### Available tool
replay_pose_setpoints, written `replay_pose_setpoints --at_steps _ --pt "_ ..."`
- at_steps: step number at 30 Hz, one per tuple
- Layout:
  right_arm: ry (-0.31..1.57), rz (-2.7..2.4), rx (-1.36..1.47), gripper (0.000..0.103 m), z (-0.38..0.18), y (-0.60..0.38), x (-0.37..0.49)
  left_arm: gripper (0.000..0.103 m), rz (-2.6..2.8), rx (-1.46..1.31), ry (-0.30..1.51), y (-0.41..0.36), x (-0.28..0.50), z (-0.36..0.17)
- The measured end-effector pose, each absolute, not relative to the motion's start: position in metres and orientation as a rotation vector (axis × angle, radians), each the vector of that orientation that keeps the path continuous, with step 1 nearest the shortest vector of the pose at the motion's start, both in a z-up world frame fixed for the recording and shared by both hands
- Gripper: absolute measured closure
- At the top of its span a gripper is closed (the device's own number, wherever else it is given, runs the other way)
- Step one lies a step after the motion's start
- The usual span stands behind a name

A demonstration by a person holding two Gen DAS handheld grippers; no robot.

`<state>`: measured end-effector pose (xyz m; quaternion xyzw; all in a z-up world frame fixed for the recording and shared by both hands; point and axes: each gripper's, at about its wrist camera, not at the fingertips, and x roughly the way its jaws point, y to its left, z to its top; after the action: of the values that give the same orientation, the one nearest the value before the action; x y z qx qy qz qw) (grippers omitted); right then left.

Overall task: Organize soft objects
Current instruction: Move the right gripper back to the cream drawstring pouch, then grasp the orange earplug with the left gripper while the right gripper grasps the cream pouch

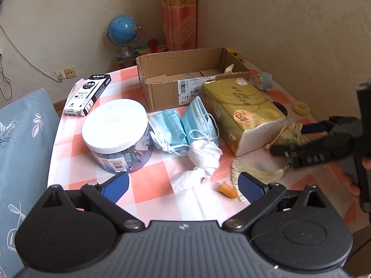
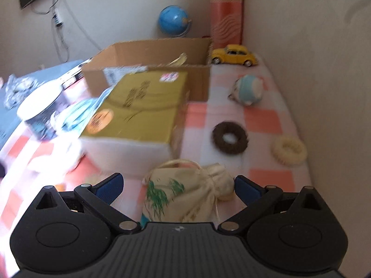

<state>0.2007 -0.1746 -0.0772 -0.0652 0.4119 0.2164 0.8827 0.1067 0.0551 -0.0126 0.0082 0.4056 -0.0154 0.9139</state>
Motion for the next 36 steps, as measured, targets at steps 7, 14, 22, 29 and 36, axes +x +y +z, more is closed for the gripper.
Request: replay_pose_setpoints --at_steps 7,14,22,29,36 --pt "0.896 0.451 -0.208 0.000 -0.086 -0.168 0.174 0.003 -0.073 -0.011 0.867 0.055 0.113 -0.025" --pt "0.868 0.440 -0.207 0.000 -0.089 -0.170 0.167 0.006 -0.124 0.001 0.873 0.052 0.111 -0.043" --pt "0.839 0.454 -0.203 0.000 -0.091 -0.173 0.164 0.034 -0.277 0.076 0.885 0.034 0.114 -0.058" --pt "0.821 0.461 -0.200 0.000 -0.092 -0.175 0.161 0.046 -0.380 0.168 0.846 0.023 0.123 -0.058" --pt "0.816 0.473 -0.202 0.000 -0.092 -0.176 0.161 0.057 -0.483 0.263 0.846 0.023 0.134 -0.061"
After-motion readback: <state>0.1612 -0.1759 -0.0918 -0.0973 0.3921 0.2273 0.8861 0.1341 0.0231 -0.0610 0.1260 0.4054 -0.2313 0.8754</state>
